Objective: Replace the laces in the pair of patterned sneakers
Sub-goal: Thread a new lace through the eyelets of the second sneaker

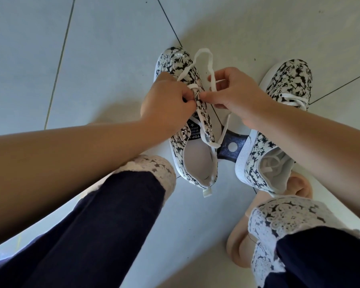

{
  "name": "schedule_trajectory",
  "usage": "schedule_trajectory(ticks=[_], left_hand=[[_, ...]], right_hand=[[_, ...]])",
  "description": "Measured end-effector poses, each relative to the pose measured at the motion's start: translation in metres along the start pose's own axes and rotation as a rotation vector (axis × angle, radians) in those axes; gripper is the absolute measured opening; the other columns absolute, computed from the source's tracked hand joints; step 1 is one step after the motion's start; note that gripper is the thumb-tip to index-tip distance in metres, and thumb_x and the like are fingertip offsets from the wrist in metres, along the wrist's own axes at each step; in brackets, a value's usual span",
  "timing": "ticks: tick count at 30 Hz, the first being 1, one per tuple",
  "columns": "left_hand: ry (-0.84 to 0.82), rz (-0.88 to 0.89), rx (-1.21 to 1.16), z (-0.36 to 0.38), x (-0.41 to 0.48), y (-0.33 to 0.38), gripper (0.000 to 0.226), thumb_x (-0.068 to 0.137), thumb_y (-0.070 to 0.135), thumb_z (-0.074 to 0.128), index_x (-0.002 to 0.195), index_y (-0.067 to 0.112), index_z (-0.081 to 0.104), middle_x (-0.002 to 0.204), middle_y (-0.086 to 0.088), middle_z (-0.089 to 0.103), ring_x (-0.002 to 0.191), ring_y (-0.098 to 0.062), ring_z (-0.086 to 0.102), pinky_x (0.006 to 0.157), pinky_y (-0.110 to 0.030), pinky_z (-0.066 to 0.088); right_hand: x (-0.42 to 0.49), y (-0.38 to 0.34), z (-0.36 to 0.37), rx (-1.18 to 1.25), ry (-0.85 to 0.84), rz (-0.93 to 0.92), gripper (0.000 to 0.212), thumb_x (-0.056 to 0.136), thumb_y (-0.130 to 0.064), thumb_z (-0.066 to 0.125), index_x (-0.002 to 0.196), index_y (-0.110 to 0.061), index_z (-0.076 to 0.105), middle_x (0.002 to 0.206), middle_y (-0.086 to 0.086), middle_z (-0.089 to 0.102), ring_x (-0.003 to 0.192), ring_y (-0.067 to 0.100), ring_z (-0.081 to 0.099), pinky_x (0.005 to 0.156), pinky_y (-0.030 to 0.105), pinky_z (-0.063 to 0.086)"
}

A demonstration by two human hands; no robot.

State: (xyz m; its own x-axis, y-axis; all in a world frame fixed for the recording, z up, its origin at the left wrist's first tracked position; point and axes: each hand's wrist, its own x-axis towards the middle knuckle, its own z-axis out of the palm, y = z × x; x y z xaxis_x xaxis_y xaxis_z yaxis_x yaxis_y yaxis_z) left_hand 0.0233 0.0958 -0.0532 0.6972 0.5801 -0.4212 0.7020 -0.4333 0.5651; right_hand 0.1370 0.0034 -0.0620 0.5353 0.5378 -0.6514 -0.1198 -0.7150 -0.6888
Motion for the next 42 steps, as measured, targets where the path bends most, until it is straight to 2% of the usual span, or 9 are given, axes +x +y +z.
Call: schedule_trajectory(ticks=[4,7,14,20,24,29,34,39,42], left_hand=[[0.107,0.187,0.055,-0.019,-0.008,-0.011,0.007,0.08,0.022,0.066,0.083,0.016,0.069,0.11,0.001,0.043,0.103,-0.01,0.037,0.089,-0.018,0.03],[0.196,0.217,-0.053,-0.032,-0.009,-0.014,0.006,0.078,0.014,0.066,0.075,0.016,0.061,0.112,0.006,0.043,0.105,-0.011,0.042,0.084,-0.003,0.026],[-0.182,-0.06,-0.981,-0.045,-0.019,0.007,0.02,0.094,0.0,0.044,0.078,0.012,0.049,0.063,0.001,0.066,0.075,-0.019,0.07,0.076,-0.028,0.056],[-0.019,0.179,-0.159,-0.033,-0.007,-0.015,0.009,0.085,0.016,0.061,0.09,0.022,0.056,0.086,0.012,0.057,0.073,-0.005,0.048,0.069,-0.005,0.035],[-0.075,0.365,0.24,-0.022,0.006,-0.016,0.024,0.086,0.029,0.06,0.108,0.02,0.06,0.115,0.001,0.054,0.102,-0.016,0.05,0.078,-0.026,0.037],[-0.041,0.417,0.47,-0.015,0.017,-0.006,0.019,0.09,0.025,0.054,0.103,0.016,0.065,0.111,-0.005,0.05,0.104,-0.025,0.049,0.069,-0.037,0.043],[-0.064,0.307,-0.052,-0.025,0.008,-0.009,0.009,0.085,0.013,0.058,0.08,0.019,0.058,0.102,0.005,0.054,0.091,-0.01,0.05,0.073,-0.011,0.035],[-0.299,-0.225,-1.445,-0.06,-0.014,-0.007,0.01,0.081,0.001,0.046,0.075,0.01,0.046,0.061,-0.002,0.057,0.061,-0.016,0.06,0.06,-0.022,0.051],[-0.419,-0.366,-1.222,-0.08,-0.011,-0.021,0.018,0.077,0.006,0.042,0.065,0.014,0.032,0.048,0.005,0.033,0.035,-0.005,0.026,0.032,-0.015,0.03]], right_hand=[[-0.011,0.004,-0.008,-0.266,0.143,-0.137,0.058,0.076,-0.032,0.073,0.125,-0.021,0.045,0.108,-0.001,0.052,0.091,0.011,0.055,0.079,0.024,0.046],[-0.028,-0.002,-0.008,-0.25,0.106,-0.295,0.054,0.079,-0.037,0.069,0.125,-0.023,0.044,0.102,-0.003,0.053,0.086,0.011,0.057,0.077,0.022,0.047],[-0.041,0.006,0.013,-0.484,0.008,-0.34,0.067,0.077,-0.027,0.069,0.134,-0.02,0.034,0.093,-0.001,0.052,0.076,0.008,0.051,0.065,0.024,0.043],[-0.041,0.006,0.014,-0.438,0.01,-0.34,0.063,0.079,-0.021,0.067,0.134,-0.019,0.035,0.089,-0.002,0.054,0.071,0.007,0.051,0.066,0.026,0.045],[-0.038,0.009,0.014,-0.386,0.031,-0.308,0.062,0.079,-0.025,0.067,0.132,-0.02,0.036,0.082,-0.008,0.051,0.069,0.003,0.05,0.062,0.019,0.041],[-0.038,0.01,0.013,-0.364,0.02,-0.294,0.06,0.08,-0.025,0.067,0.132,-0.021,0.037,0.082,-0.008,0.051,0.068,0.003,0.049,0.062,0.017,0.04],[-0.038,0.011,0.011,-0.335,0.027,-0.285,0.057,0.08,-0.022,0.067,0.13,-0.022,0.038,0.082,-0.008,0.052,0.068,0.002,0.05,0.063,0.017,0.041],[-0.038,0.012,0.013,-0.312,0.031,-0.276,0.058,0.08,-0.023,0.067,0.13,-0.021,0.038,0.081,-0.007,0.052,0.068,0.004,0.05,0.063,0.019,0.043],[-0.039,0.012,0.013,-0.305,0.032,-0.272,0.06,0.081,-0.022,0.067,0.133,-0.02,0.037,0.083,-0.005,0.053,0.069,0.005,0.05,0.064,0.02,0.043]])
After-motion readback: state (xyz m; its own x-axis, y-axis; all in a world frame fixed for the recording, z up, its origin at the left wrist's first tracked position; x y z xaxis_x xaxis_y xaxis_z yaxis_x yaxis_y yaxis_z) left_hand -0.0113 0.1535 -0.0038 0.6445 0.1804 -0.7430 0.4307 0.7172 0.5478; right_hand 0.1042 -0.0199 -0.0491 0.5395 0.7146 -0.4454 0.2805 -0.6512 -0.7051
